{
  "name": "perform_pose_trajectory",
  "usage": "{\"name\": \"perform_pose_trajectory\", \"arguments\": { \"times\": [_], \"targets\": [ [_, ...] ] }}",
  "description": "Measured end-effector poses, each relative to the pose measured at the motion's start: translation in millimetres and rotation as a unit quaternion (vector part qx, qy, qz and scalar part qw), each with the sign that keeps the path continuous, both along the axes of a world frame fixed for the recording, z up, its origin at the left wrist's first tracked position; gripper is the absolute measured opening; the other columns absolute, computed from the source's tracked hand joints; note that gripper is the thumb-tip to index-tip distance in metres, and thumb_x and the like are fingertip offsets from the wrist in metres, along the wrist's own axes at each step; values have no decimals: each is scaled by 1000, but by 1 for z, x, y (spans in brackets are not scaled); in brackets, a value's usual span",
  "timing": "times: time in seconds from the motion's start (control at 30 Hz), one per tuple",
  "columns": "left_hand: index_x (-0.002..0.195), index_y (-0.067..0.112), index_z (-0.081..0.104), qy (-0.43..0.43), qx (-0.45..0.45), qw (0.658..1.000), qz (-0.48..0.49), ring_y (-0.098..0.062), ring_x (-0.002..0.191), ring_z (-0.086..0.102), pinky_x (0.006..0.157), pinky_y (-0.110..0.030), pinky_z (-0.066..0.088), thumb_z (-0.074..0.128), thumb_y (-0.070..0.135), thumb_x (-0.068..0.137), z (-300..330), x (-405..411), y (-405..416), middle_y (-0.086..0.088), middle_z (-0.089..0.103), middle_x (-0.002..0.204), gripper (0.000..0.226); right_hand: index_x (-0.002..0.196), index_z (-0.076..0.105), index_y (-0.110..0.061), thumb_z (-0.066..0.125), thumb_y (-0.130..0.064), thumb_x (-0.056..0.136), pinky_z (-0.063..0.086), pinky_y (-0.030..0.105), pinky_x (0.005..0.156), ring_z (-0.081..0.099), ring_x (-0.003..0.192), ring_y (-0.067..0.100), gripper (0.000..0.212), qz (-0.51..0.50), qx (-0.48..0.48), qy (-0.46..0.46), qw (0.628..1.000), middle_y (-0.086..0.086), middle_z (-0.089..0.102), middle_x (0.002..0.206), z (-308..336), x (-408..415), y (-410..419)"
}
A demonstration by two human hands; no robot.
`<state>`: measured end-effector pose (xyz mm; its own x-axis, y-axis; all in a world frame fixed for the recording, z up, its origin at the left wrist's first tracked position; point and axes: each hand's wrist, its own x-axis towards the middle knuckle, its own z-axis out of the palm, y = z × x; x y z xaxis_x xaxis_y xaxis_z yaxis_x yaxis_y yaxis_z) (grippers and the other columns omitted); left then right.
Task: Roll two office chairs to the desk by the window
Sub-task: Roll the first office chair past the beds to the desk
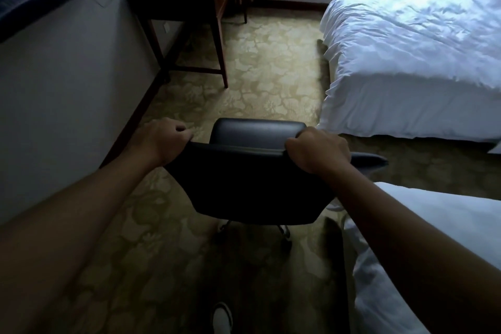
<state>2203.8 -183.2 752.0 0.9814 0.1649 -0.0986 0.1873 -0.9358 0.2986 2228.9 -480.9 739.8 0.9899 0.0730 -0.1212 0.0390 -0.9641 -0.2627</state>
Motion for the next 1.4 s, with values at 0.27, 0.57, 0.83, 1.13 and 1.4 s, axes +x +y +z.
{"name": "perform_pose_trajectory", "arguments": {
  "times": [0.27, 0.57, 0.83, 1.13, 1.4],
  "targets": [
    [77, 12, 70, 2, -15, 999, -32, -33, 79, 60, 71, -36, 49, 47, 38, 84, -2, 109, 20, -9, 70, 81, 36, 82, 67, -17, 38, -42, 74, 34, 34, 62, 56, 74, 29, 39, -50, -4, -18, 999, 10, 67, 90, 0, 87, 22],
    [75, 8, 68, -43, -5, 998, -54, -33, 75, 58, 62, -34, 40, 43, 41, 79, -6, 224, 36, -13, 69, 81, 42, 79, 64, -17, 39, -44, 72, 28, 32, 59, 45, 60, 24, 37, -94, 6, -42, 995, 10, 62, 81, 5, 199, 36],
    [73, 18, 69, -27, -5, 999, -46, -37, 88, 60, 69, -35, 40, 37, 45, 75, -5, 320, 43, -10, 69, 91, 42, 79, 65, -13, 40, -41, 74, 32, 35, 64, 49, 68, 30, 38, -88, 15, -42, 995, 12, 60, 80, 6, 298, 45],
    [56, 16, 57, -24, 16, 999, 22, -34, 77, 59, 78, -41, 45, 32, 47, 75, -3, 429, 41, -6, 60, 69, 44, 69, 54, -15, 37, -42, 77, 22, 30, 49, 45, 57, 22, 32, -67, 41, -49, 996, 6, 54, 69, 3, 417, 48],
    [69, 17, 68, -21, 12, 999, 41, -36, 81, 59, 75, -40, 48, 40, 45, 77, -9, 535, 60, -8, 66, 79, 40, 71, 59, -14, 35, -42, 75, 19, 29, 49, 42, 56, 21, 37, -55, 37, -60, 996, 9, 57, 73, 3, 523, 61]
  ]
}}
